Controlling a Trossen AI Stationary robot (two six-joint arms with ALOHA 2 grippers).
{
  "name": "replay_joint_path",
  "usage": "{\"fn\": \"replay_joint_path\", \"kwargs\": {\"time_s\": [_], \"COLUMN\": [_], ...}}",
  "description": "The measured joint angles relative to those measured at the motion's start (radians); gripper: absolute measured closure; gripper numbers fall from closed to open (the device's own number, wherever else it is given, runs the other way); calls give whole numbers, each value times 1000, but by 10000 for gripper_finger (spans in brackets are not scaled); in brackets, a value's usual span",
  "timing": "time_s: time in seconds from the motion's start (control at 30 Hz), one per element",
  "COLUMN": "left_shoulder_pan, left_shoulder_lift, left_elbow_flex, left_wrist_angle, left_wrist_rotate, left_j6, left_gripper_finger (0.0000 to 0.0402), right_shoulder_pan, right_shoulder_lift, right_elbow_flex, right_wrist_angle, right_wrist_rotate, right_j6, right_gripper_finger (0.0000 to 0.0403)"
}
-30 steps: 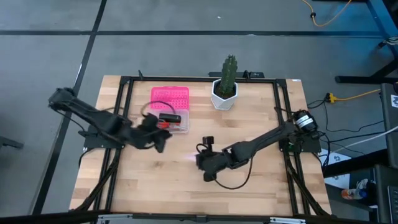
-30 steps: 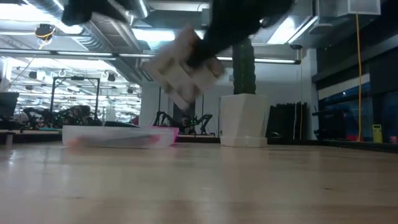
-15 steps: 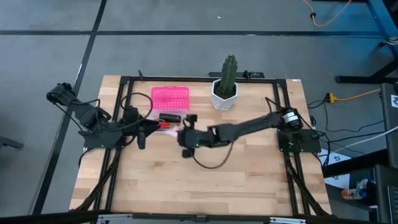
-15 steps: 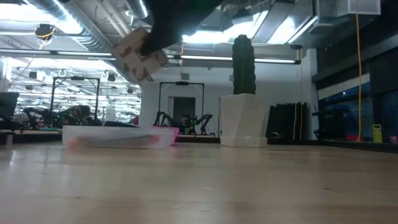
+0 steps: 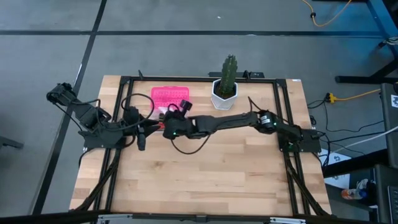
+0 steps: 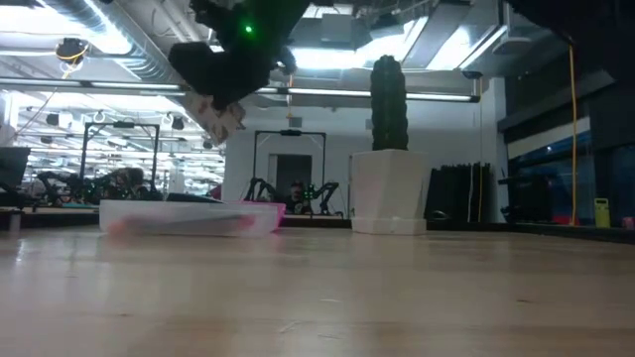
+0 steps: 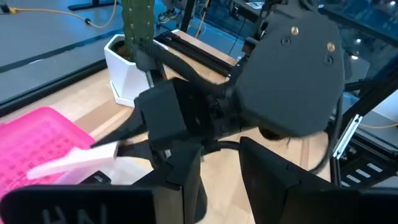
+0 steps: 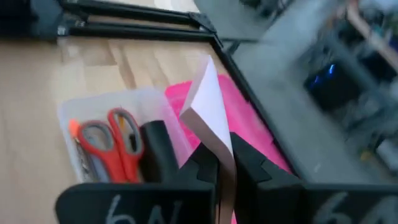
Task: Pack school essentials
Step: Put the pink sticky note into the supply box
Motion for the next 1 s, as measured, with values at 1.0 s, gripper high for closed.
{"fn": "replay_joint_path", "kwargs": {"time_s": [1.0], "left_shoulder_pan": [0], "left_shoulder_lift": [1], "left_elbow_flex": [0], "left_wrist_angle": [-58], "left_wrist_rotate": [5], "left_j6": [-1], "left_gripper_finger": [296], "right_shoulder_pan": [-8], "right_shoulder_lift": [106], "right_elbow_flex": [-14], "right_wrist_angle": [-326], "right_wrist_rotate": [74], "right_j6": [604], "right_gripper_finger": [386]}}
